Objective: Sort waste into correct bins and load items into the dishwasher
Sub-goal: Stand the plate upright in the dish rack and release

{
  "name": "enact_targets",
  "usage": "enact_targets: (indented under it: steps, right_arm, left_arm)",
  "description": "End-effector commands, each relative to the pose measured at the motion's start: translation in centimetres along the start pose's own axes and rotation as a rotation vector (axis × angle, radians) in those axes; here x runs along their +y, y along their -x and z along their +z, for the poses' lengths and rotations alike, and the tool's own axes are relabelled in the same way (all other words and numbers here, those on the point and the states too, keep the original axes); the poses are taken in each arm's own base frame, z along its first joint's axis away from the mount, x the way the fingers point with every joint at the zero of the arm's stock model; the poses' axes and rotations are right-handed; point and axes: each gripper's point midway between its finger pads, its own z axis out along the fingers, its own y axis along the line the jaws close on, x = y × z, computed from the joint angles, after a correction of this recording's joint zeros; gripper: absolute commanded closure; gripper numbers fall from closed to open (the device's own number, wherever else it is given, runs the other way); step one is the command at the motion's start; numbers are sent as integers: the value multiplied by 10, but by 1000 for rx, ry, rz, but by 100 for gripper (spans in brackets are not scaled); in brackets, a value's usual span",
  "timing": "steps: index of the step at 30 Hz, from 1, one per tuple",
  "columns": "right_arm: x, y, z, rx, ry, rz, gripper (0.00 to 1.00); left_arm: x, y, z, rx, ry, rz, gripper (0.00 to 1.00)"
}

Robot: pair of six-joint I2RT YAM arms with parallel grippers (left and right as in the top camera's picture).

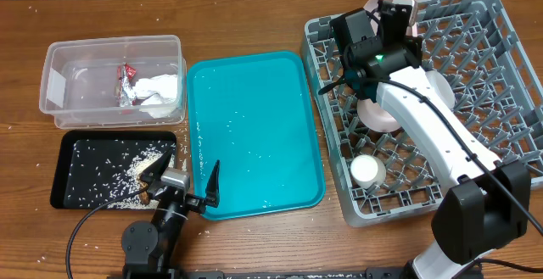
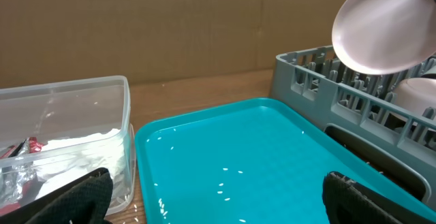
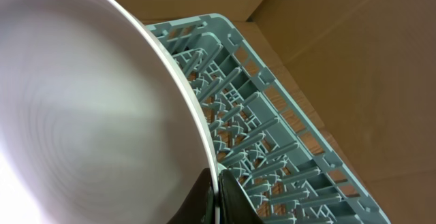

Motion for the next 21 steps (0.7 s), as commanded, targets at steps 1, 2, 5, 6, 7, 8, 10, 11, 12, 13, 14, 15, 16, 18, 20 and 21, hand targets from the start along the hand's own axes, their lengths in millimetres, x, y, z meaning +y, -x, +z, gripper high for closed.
enact_targets:
  steps: [1,2,5,6,7,8,10,11,12,13,14,15,16,18,20,21]
  right_arm:
    - [11,0,-5,12,77,-18,96]
    - [15,0,-5,17,101,-14,96]
    - [19,1,-5,15,118,0,96]
    - [20,2,-5,12,119,4,96]
    - [21,2,-4,12,119,4,96]
    - [21,2,-4,12,119,7,96]
    - [22,1,-3,14,118,5,96]
    - [23,0,-3,15,118,2,96]
    - [23,0,-2,15,115,0,96]
    - [23,0,-2,15,110,-3,96]
    - [22,-1,-2,15,104,-9,96]
    - [22,-1,-2,14,100,-13,96]
    - [21,-1,-2,13,96,-17,96]
    - [21,-3,-6,12,88,-37,90]
    - [19,-3,-8,3,68,-51,80]
    - [17,-3,-11,-7,48,-64,75]
  left_arm:
    - [0,1,0,-8,-1,-12,0]
    - [0,1,0,-8,-1,-12,0]
    - [0,1,0,-8,-1,-12,0]
    - [0,1,0,-8,-1,-12,0]
    - [0,1,0,-8,-1,-12,0]
    - [0,1,0,-8,-1,-12,0]
    - [0,1,0,-8,-1,-12,0]
    - [0,1,0,-8,-1,-12,0]
    - [0,1,0,-8,-1,-12,0]
    - [0,1,0,-8,-1,-12,0]
    - [0,1,0,-8,-1,-12,0]
    - [0,1,0,-8,-1,-12,0]
    - [0,1,0,-8,-1,-12,0]
    - [0,1,0,-8,-1,-12,0]
    - [0,1,0,-8,-1,-12,0]
    - [0,1,0,-8,-1,-12,0]
